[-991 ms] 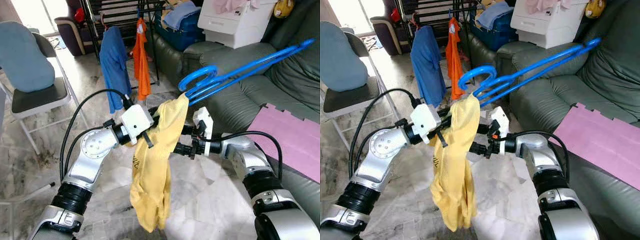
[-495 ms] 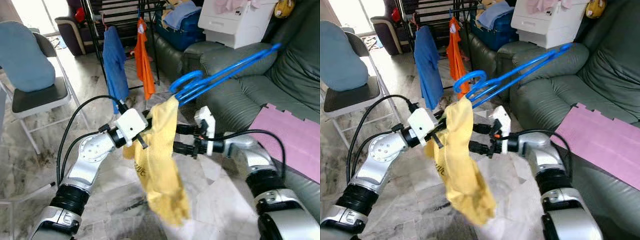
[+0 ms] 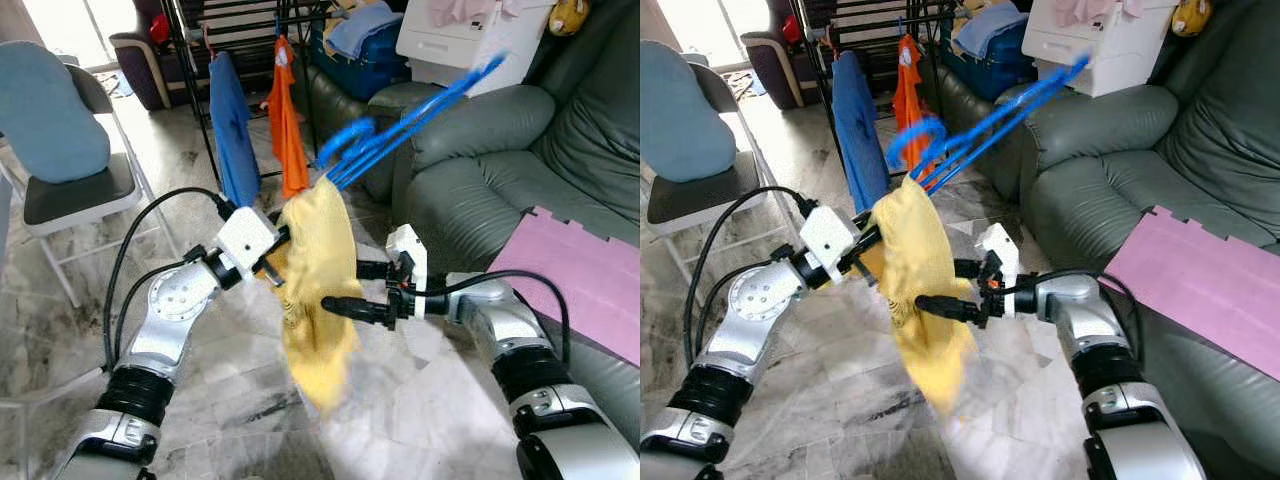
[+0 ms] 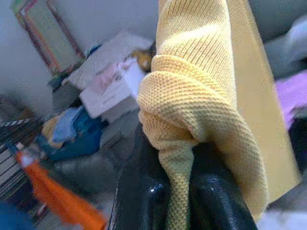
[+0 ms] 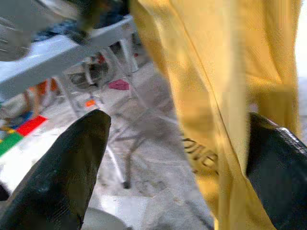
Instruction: Hang hanger
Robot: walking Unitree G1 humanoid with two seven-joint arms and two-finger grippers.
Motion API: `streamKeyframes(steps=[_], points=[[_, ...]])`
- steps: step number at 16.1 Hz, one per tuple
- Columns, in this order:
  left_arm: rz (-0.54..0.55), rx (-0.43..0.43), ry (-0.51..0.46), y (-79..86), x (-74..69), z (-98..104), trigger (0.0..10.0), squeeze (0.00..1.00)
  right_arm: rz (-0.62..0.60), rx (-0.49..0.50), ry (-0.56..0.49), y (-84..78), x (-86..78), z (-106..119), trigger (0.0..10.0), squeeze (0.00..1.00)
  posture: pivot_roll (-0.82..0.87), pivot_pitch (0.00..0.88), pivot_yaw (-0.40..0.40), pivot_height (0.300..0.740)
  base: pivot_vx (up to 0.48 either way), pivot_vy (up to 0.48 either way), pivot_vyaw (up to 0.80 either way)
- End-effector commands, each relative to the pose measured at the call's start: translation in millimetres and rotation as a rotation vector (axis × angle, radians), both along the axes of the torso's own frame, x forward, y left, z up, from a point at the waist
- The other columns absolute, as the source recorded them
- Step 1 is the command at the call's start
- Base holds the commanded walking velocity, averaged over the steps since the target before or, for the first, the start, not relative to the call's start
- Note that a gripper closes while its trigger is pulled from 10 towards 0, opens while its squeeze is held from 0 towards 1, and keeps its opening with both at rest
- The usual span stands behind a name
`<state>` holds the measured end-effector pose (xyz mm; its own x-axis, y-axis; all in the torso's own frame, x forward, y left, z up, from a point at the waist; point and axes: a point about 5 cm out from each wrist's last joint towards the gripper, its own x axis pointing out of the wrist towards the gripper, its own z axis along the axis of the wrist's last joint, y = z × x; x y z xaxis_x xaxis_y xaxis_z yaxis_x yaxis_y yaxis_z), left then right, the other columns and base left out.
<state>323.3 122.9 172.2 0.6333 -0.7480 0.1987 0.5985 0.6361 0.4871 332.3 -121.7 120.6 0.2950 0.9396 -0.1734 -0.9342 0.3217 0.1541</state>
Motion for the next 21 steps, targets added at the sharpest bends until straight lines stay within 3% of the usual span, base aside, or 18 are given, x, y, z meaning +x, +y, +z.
streamKeyframes(steps=[1,4,6,8,10,14,16,18,21], points=[[-0.015,-0.035,-0.091,1.7,1.1,26,0.0,0.0,-0.106,-0.008,-0.077,-5.5,11.8,10,10.0,0.0,-0.05,0.0,0.023,0.74,0.0,0.0,0.0],[0.029,0.032,-0.061,16.0,4.5,10,0.0,0.0,-0.304,0.069,-0.181,-27.3,26.1,32,10.0,0.0,-0.05,0.0,0.023,0.74,0.0,0.0,0.0],[0.034,0.069,-0.03,25.1,4.0,1,0.0,0.0,-0.356,0.122,-0.202,-45.3,27.2,42,10.0,0.0,-0.06,0.0,0.031,0.74,0.0,0.0,0.0],[0.005,0.108,-0.014,25.8,1.0,-4,0.0,0.0,-0.4,0.124,-0.212,-52.9,29.7,44,10.0,0.0,-0.07,0.0,0.039,0.74,0.0,0.0,0.0],[-0.065,0.125,-0.012,18.0,-3.8,-5,0.0,0.0,-0.42,0.106,-0.22,-49.1,33.3,43,10.0,0.0,-0.06,0.0,0.042,0.74,0.0,0.0,0.0],[-0.17,0.108,-0.021,-0.3,-10.6,-2,0.0,0.0,-0.343,0.099,-0.219,-21.2,35.8,41,10.0,0.0,-0.05,0.0,0.037,0.74,0.0,0.0,0.0],[-0.168,0.106,-0.025,-1.8,-10.6,-1,0.0,0.0,-0.313,0.111,-0.209,-16.9,35.3,42,10.0,0.0,-0.05,0.0,0.036,0.74,0.0,0.0,0.0],[-0.153,0.101,-0.024,-0.7,-8.7,-2,0.0,0.0,-0.207,0.108,-0.171,-12.5,29.4,38,10.0,0.0,-0.06,0.0,0.033,0.74,0.0,0.0,0.0],[-0.109,0.083,-0.027,1.7,-3.6,0,0.0,0.0,-0.111,0.095,-0.115,-15.8,19.4,30,10.0,0.0,-0.06,0.0,0.035,0.74,0.0,0.0,0.0]])
